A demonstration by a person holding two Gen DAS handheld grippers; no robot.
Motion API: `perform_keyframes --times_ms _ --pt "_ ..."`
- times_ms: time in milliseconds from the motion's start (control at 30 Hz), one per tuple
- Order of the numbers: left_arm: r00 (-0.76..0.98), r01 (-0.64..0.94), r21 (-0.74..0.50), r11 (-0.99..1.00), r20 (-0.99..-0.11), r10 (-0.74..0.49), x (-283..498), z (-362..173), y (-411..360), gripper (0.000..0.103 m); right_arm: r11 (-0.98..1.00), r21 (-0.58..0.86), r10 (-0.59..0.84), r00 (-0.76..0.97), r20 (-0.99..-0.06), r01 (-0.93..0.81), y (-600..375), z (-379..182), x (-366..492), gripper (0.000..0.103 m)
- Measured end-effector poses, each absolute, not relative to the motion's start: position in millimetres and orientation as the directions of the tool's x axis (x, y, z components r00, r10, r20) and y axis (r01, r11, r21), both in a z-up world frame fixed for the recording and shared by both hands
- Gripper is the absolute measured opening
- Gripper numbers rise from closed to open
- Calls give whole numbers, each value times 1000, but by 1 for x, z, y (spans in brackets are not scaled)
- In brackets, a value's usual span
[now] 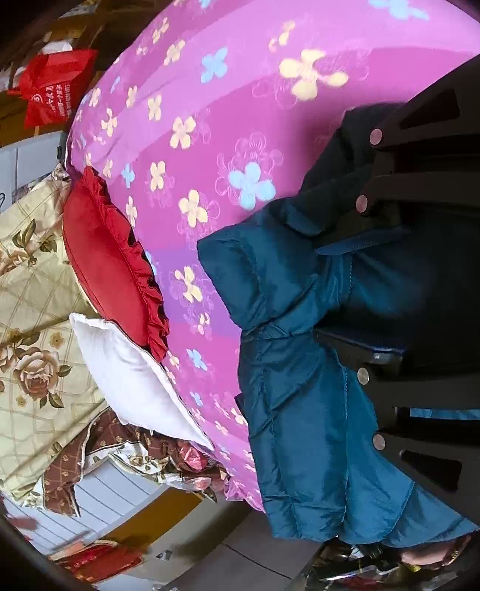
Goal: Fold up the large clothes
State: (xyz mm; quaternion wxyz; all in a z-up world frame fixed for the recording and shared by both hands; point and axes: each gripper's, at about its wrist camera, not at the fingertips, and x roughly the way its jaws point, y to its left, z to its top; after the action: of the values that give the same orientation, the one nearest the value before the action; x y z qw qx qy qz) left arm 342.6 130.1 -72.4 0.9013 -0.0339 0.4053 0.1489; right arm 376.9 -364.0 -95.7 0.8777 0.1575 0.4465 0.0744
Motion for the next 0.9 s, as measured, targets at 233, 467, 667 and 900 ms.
perform_keyframes --times_ms 233,467,667,900 --pt "723 -330 84 940 -618 309 306 -13 116 83 978 201 119 648 -752 53 -346 -60 359 37" --pt "764 -117 17 993 -637 101 245 7 57 83 955 238 297 654 -696 -179 -247 -8 322 40" --pt "706 -214 8 977 -690 160 210 -44 55 83 956 222 292 590 -753 -189 -173 -40 339 40" --pt "699 -184 -60 981 -710 88 212 -56 60 83 975 175 220 524 -823 -134 -177 -87 364 43"
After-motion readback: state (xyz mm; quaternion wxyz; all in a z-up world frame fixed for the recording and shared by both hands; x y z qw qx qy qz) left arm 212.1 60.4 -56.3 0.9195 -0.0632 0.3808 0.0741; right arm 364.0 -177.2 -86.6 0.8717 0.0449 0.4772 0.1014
